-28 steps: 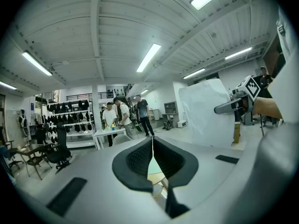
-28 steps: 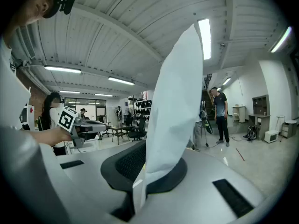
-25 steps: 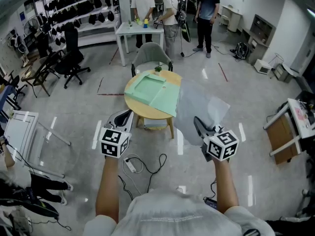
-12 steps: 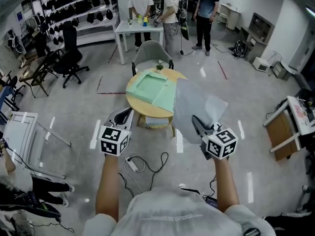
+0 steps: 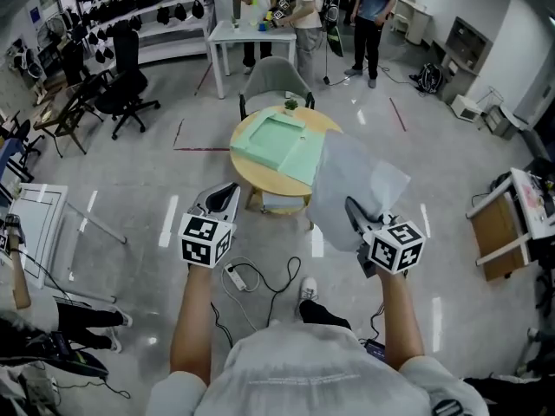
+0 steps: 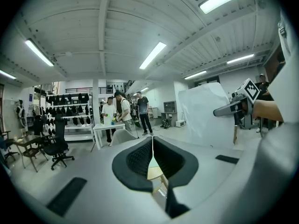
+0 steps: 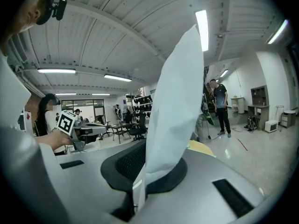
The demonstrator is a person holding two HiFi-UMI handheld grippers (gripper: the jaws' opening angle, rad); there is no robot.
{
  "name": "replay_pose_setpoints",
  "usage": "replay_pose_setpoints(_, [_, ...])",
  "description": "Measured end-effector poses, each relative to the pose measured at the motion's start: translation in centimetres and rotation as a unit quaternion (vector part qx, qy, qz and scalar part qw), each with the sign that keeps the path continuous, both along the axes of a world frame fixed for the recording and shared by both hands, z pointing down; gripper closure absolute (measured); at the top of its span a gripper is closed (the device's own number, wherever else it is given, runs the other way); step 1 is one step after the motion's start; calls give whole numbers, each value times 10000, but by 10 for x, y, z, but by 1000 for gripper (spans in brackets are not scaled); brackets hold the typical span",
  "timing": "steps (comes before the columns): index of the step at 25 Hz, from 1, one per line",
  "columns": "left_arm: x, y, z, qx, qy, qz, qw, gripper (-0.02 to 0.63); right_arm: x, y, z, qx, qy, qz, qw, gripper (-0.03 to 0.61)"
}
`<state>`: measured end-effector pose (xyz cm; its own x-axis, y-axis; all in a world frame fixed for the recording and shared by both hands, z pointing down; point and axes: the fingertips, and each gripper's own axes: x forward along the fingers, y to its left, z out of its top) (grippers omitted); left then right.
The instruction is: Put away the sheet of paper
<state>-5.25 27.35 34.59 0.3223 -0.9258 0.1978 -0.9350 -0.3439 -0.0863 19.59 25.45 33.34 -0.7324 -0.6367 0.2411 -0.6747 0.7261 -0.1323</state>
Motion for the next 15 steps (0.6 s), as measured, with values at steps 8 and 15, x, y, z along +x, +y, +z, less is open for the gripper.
replay_pose_setpoints(8, [-17,-34,20,-200,-4,-142,9997,591,-24,-48,10,-141,-222,-220,9994,549])
replay_pose_setpoints(15, [-19,-119,30,-322,-106,-226,9992,591,-23,-137,21,-262,-425,-426,9978,549])
